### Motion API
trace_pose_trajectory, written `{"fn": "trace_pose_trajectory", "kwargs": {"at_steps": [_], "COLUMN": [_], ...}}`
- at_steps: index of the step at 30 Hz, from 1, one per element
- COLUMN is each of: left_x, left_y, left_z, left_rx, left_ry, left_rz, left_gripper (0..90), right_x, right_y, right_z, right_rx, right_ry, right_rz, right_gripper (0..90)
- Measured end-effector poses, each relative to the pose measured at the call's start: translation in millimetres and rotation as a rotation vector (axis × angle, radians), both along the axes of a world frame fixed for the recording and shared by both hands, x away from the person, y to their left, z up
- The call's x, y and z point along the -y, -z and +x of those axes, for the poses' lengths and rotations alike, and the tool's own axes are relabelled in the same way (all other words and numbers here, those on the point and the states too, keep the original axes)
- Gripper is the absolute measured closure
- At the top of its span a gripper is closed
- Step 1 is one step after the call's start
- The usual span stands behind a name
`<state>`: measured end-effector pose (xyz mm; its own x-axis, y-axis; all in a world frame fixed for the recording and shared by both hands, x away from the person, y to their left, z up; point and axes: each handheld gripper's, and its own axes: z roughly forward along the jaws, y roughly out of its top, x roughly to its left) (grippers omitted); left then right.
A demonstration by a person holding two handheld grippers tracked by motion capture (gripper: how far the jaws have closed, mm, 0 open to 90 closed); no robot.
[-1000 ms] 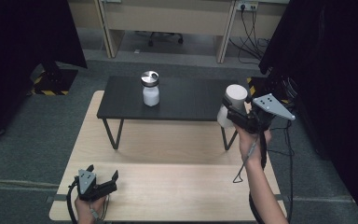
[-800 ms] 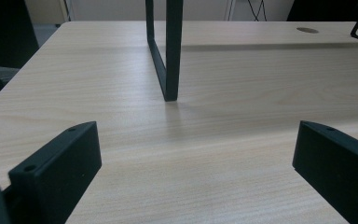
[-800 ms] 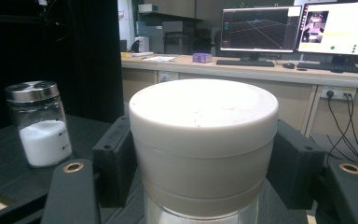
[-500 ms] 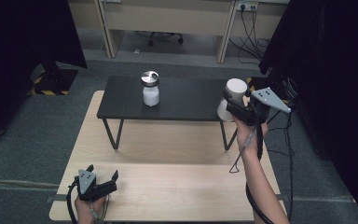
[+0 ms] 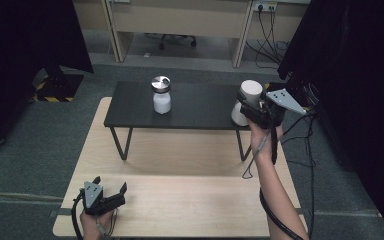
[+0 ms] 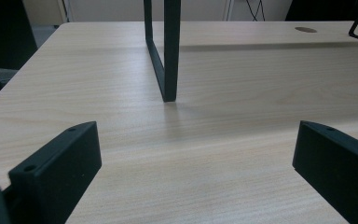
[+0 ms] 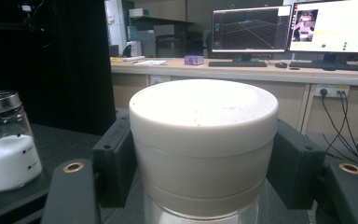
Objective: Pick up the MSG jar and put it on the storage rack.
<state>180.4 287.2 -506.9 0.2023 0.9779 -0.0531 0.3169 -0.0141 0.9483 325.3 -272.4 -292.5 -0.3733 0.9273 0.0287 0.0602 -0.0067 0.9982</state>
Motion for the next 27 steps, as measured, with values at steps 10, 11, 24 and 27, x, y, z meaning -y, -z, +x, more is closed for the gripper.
{"fn": "trace_pose_trajectory", "kwargs": {"at_steps": [10, 11, 24, 27], "left_x": [-0.5, -0.8, -1.3, -1.2], "left_y": [0.9, 1.0, 0.9, 1.0], "left_z": [-0.8, -0.9, -0.5, -0.5], "left_rx": [0.006, 0.007, 0.007, 0.007], "left_ry": [-0.002, -0.002, 0.003, 0.002], "left_rz": [-0.008, -0.009, -0.007, -0.008], "left_gripper": [0.4, 0.4, 0.4, 0.4], "right_x": [-4.6, -5.3, -13.5, -13.7], "right_y": [0.4, 0.1, -1.6, -0.4], "right_z": [14.1, 15.6, 33.3, 34.3], "right_rx": [-0.004, -0.004, -0.010, -0.012], "right_ry": [0.007, 0.007, 0.020, 0.020], "right_rz": [0.011, 0.011, 0.021, 0.021], "right_gripper": [33.9, 33.9, 33.9, 33.9]}}
